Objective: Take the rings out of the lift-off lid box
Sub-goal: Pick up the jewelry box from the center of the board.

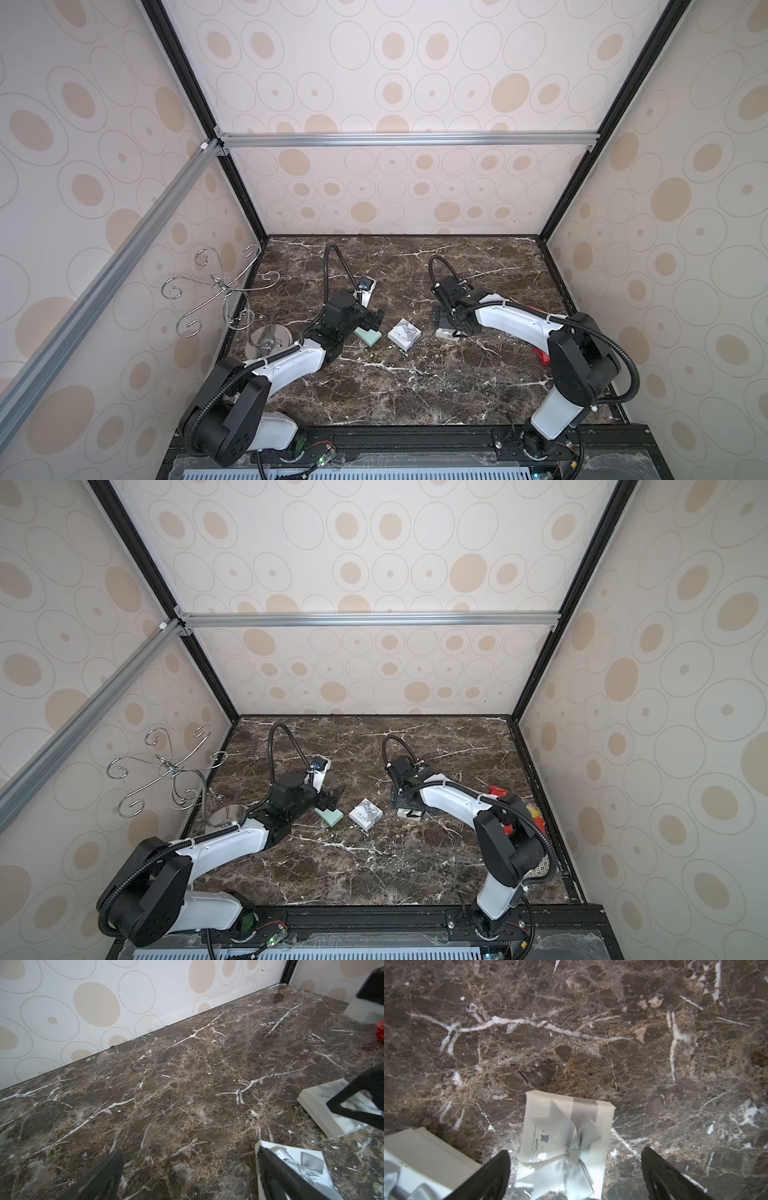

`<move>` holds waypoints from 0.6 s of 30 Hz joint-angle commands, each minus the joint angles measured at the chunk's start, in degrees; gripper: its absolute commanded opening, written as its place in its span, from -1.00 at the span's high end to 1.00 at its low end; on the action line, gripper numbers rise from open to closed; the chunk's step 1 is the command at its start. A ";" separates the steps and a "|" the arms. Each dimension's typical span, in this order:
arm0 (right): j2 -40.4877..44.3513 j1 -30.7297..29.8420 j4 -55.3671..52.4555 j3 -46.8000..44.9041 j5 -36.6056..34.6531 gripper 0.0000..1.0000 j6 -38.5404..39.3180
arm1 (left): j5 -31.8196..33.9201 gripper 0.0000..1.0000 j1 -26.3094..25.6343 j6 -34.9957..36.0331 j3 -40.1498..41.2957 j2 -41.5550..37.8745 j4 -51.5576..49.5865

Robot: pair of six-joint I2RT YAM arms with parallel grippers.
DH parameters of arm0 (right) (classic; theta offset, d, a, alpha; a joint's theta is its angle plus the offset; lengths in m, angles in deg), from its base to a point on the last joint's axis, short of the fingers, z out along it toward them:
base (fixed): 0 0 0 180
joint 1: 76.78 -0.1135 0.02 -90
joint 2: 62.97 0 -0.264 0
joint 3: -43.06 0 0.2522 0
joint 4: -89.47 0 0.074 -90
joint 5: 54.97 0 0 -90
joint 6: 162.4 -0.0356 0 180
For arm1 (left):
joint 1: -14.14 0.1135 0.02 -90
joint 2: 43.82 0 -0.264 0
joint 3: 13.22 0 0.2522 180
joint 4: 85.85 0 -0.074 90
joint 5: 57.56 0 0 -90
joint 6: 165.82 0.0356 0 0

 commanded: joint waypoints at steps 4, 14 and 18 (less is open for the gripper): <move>-2.35 -0.46 -1.16 1.19 -1.45 -0.90 -3.83 | 0.55 -1.00 -0.65 0.89 0.78 -1.13 1.42; -3.79 -0.42 0.78 -0.77 -0.43 -0.76 -5.51 | 0.37 -1.00 -0.76 0.58 0.86 -0.19 2.02; -4.25 -0.47 1.78 -1.37 0.39 -0.75 -5.94 | 0.46 -1.00 -0.73 0.49 0.90 -0.30 1.98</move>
